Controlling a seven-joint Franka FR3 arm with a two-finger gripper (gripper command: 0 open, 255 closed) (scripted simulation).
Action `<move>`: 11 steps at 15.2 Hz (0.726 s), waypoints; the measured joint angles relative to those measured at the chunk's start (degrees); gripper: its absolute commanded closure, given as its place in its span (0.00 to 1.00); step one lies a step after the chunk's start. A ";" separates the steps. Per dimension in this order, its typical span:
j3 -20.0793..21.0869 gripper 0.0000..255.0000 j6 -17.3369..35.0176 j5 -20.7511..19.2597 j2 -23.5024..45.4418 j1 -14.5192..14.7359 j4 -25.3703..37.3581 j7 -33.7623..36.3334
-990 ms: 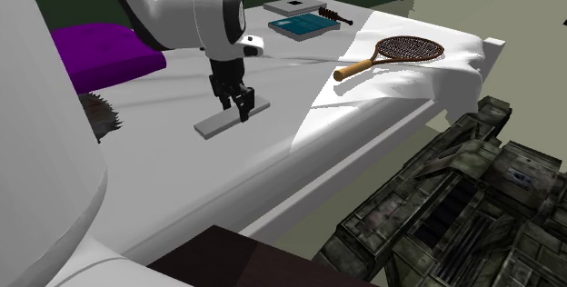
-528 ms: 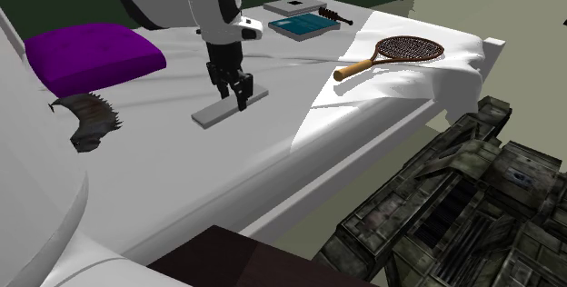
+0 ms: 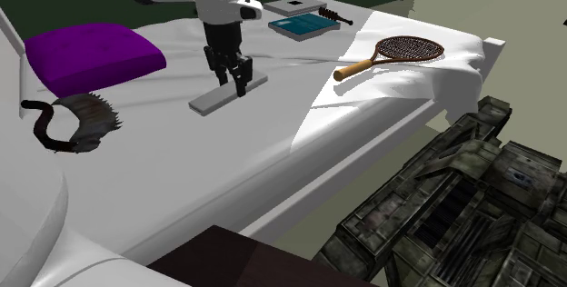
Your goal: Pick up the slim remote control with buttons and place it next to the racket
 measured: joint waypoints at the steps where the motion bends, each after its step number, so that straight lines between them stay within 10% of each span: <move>1: -0.24 1.00 -0.17 -0.10 0.23 -0.24 0.40 -0.44; 11: -5.74 1.00 -2.62 -2.52 8.70 -5.98 11.19 -10.39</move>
